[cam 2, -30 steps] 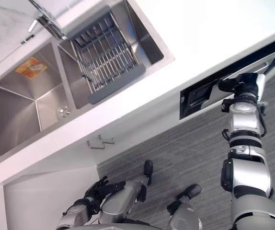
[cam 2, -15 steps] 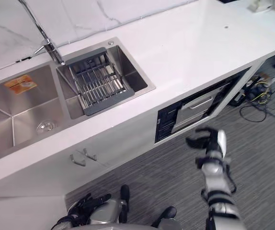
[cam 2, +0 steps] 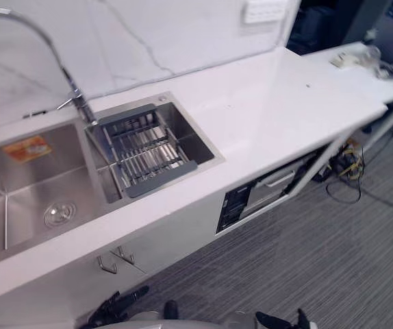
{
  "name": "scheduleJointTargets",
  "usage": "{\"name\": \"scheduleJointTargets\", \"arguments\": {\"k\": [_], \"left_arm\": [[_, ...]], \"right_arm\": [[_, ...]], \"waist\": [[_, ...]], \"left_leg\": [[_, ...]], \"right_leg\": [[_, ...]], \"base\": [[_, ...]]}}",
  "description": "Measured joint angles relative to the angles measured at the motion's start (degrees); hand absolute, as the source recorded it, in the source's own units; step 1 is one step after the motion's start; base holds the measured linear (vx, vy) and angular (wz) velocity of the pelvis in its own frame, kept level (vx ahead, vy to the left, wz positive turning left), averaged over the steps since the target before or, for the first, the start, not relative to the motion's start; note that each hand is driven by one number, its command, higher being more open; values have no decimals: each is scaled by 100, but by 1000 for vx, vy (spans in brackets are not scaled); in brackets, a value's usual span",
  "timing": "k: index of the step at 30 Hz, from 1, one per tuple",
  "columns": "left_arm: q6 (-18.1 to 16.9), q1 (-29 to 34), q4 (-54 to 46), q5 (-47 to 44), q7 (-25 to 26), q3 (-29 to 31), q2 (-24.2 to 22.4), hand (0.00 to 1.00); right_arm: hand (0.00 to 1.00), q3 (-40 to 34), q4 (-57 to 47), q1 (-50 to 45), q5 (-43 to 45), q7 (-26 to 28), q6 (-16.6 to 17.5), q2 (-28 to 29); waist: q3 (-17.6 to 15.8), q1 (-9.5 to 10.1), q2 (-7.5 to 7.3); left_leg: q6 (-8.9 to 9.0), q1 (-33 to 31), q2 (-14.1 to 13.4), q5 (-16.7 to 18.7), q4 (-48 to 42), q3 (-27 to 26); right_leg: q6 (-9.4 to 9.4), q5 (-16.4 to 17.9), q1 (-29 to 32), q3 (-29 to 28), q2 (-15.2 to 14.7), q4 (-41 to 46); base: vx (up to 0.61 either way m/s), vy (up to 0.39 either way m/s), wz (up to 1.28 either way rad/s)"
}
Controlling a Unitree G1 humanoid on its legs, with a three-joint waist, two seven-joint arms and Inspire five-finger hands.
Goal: Walk over to the sink, pick up the cup, carry it to the dishwasher, place the cup inside the dishwasher, then close the dishwasher door
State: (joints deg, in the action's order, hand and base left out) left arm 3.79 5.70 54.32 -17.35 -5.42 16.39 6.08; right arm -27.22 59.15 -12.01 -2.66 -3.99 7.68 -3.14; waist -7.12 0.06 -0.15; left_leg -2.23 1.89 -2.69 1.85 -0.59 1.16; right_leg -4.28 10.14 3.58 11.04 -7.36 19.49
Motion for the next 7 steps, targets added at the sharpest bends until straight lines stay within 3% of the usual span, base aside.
{"name": "scheduleJointTargets", "arguments": {"k": [4, 5, 6, 7], "left_arm": [[36, -52, 85, 39, 295, 237, -214, 100], [40, -90, 81, 38, 389, 267, -244, 100], [39, -91, 34, 47, 407, 384, -248, 100], [21, -90, 10, 61, 408, 447, -246, 100]], "right_arm": [[100, 322, -324, 42, 36, 156, 37, 128], [100, 400, -443, 4, 33, 165, 53, 143], [100, 402, -486, -16, 27, 163, 46, 171], [100, 400, -531, -54, 28, 166, 22, 202]], "waist": [[-15, 44, 35], [-11, 29, -14], [28, -24, -218], [72, -24, -374]], "left_leg": [[178, 464, -216, 605, -421, 194], [329, 459, -230, 824, -709, 387], [467, 453, -142, 1056, -950, 581], [537, 446, -55, 1169, -1057, 646]], "right_leg": [[-52, -62, 656, -602, 213, 192], [-64, -274, 764, -981, 313, 26], [-126, -945, 761, -1356, 282, -40], [-204, -909, 746, -1429, 192, 86]], "base": [[259, -111, 39], [282, -248, 102], [307, -293, 118], [196, -202, 81]]}}
